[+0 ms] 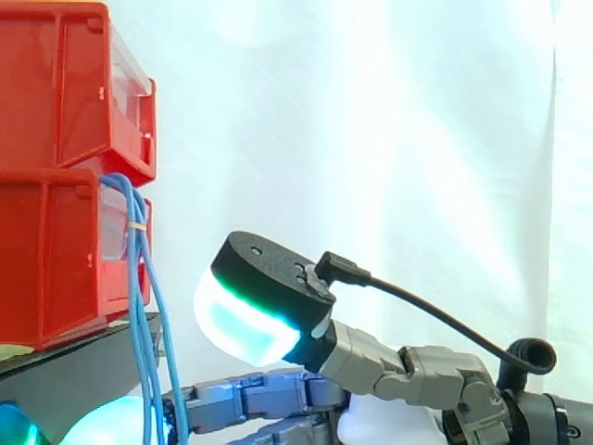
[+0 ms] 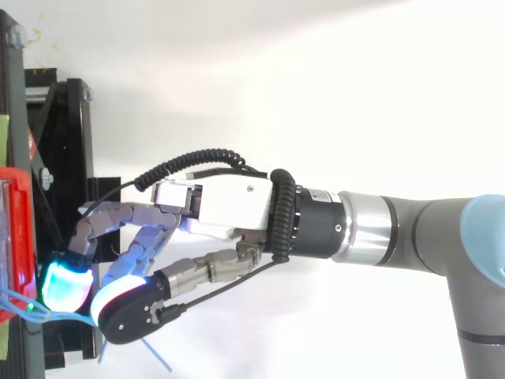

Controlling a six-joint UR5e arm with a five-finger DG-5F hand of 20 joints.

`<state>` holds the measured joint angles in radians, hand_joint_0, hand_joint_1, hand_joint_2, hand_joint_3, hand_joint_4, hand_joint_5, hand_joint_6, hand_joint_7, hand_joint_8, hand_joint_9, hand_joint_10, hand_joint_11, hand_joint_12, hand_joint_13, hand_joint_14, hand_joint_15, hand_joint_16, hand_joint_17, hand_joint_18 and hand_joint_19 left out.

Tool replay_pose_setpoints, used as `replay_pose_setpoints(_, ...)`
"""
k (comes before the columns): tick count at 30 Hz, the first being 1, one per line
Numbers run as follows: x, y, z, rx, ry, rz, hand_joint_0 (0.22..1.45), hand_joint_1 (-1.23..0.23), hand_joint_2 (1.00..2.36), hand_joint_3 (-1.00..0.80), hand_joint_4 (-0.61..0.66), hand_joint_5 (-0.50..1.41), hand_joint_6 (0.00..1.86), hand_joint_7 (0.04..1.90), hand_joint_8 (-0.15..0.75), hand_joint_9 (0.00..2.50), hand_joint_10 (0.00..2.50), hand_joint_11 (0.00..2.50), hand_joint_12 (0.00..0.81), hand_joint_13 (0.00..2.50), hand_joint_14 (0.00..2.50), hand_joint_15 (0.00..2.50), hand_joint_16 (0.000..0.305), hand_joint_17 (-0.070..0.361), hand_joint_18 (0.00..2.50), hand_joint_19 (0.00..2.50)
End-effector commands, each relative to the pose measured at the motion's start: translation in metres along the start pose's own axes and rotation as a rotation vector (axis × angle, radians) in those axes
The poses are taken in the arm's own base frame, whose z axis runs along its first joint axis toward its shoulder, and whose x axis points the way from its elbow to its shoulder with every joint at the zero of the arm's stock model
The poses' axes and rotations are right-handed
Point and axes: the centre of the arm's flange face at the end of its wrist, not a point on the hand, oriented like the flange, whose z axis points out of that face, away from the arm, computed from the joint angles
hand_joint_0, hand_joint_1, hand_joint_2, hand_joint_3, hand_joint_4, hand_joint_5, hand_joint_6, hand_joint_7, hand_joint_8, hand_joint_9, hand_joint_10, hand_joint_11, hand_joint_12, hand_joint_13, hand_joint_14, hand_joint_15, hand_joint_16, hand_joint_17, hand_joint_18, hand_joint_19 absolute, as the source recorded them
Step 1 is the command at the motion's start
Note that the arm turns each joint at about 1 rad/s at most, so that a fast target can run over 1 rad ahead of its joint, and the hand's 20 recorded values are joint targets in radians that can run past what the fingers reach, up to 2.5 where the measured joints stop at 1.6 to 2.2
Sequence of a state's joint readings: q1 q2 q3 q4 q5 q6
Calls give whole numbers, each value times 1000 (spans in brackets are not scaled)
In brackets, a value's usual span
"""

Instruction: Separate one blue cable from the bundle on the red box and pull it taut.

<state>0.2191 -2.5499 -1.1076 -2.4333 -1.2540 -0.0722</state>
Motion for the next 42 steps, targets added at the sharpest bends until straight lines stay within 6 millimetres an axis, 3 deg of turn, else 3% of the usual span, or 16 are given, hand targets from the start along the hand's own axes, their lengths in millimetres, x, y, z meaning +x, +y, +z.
replay_pose_setpoints(1,1,7,3,2,6,1,520,-540,1000,-500,246,-134,502,778,232,1050,14,388,304,1205,20,458,35,78,0,10)
replay_pose_setpoints(7,1,16,2,26,12,-7,525,-558,1000,-500,246,-134,502,783,227,1053,14,389,303,1239,22,487,34,77,0,4)
replay_pose_setpoints(12,-1,41,-3,91,21,-28,528,-576,1000,-500,241,-134,502,783,228,1054,15,401,302,1258,20,489,34,77,0,9)
replay_pose_setpoints(17,-3,48,-8,147,27,-50,529,-583,1000,-500,239,-133,502,785,224,1055,15,399,304,1251,20,485,34,77,0,11)
replay_pose_setpoints(26,-4,60,-9,151,27,-59,530,-579,1000,-500,253,-132,502,796,224,1118,19,495,306,1240,22,512,34,77,0,9)
replay_pose_setpoints(33,-6,84,-8,148,24,-63,530,-584,1000,-500,254,-130,502,805,222,1148,18,523,304,1267,22,517,35,78,0,6)
replay_pose_setpoints(42,-2,88,-6,136,27,-60,540,-625,1000,-500,245,-118,502,874,224,1178,19,545,299,1269,23,530,34,77,7,21)
